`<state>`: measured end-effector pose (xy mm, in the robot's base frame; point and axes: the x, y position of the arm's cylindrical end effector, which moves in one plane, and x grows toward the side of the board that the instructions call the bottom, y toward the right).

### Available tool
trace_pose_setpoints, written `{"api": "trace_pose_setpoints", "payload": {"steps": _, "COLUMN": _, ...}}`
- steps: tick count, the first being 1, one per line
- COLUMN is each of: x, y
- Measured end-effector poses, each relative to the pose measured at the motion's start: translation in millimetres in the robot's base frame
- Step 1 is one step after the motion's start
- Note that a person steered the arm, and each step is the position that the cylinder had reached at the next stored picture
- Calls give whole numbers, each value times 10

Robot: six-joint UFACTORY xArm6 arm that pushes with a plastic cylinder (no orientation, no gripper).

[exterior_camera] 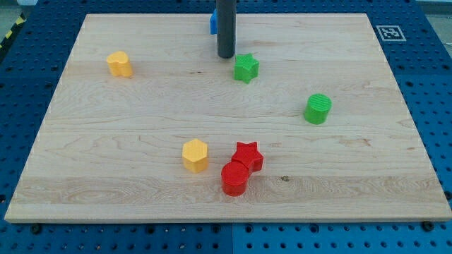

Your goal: Point at yellow hexagon

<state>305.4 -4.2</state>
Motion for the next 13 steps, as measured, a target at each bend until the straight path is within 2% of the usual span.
{"api": "trace_pose_setpoints", "payload": {"steps": 2, "x": -141, "y": 21}}
{"api": "trace_pose_setpoints", "payload": {"steps": 3, "x": 157, "y": -14}}
{"api": "trace_pose_setpoints", "payload": {"steps": 4, "x": 723, "y": -289}}
{"api": "trace_pose_setpoints", "payload": {"steps": 5, "x": 828, "y": -395}}
{"api": "trace_pose_setpoints", "payload": {"steps": 10, "x": 828, "y": -291}}
{"api": "trace_pose_setpoints", "payload": {"steps": 12, "x": 859, "y": -1255}}
{"api": "trace_pose_setpoints", "payload": {"steps": 13, "x": 859, "y": -1399}}
